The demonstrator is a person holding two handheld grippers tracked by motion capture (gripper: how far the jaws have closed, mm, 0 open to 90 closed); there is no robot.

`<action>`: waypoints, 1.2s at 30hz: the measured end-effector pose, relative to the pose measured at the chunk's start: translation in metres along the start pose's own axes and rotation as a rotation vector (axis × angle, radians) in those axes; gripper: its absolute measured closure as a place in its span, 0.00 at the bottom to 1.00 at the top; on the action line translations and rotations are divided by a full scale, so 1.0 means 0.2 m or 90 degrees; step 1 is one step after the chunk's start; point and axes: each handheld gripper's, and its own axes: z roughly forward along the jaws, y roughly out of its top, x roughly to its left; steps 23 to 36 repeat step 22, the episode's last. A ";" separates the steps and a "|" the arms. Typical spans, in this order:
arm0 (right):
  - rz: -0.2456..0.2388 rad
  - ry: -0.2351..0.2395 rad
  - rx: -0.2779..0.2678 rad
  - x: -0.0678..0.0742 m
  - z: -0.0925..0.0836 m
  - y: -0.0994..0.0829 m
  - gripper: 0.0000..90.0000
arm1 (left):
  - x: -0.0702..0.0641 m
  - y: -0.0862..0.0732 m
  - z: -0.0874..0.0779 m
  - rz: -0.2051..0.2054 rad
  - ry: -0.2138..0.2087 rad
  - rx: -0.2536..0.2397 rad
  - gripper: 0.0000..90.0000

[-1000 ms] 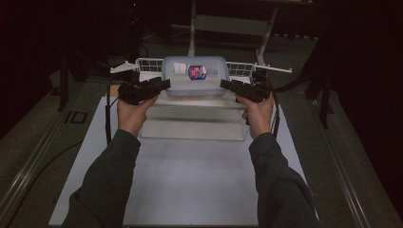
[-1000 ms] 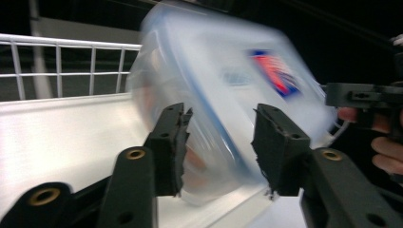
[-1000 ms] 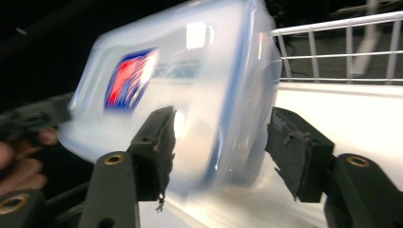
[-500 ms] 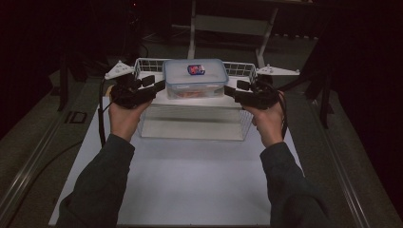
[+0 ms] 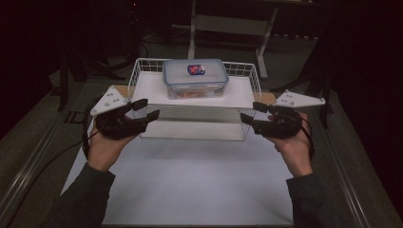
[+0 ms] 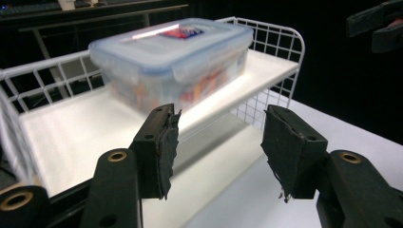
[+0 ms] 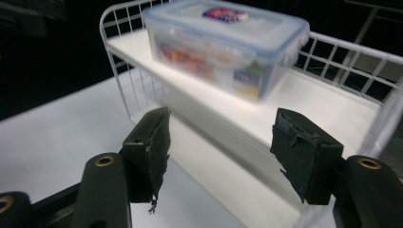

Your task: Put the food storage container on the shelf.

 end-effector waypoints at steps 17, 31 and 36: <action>0.063 -0.033 -0.045 0.09 -0.27 -0.70 0.34 | -0.08 -0.64 -0.26 -0.074 0.055 0.009 0.50; 0.074 -0.050 -0.032 0.07 -0.30 -0.80 0.33 | -0.05 -0.71 -0.24 -0.077 0.080 0.021 0.48; 0.074 -0.050 -0.032 0.07 -0.30 -0.80 0.33 | -0.05 -0.71 -0.24 -0.077 0.080 0.021 0.48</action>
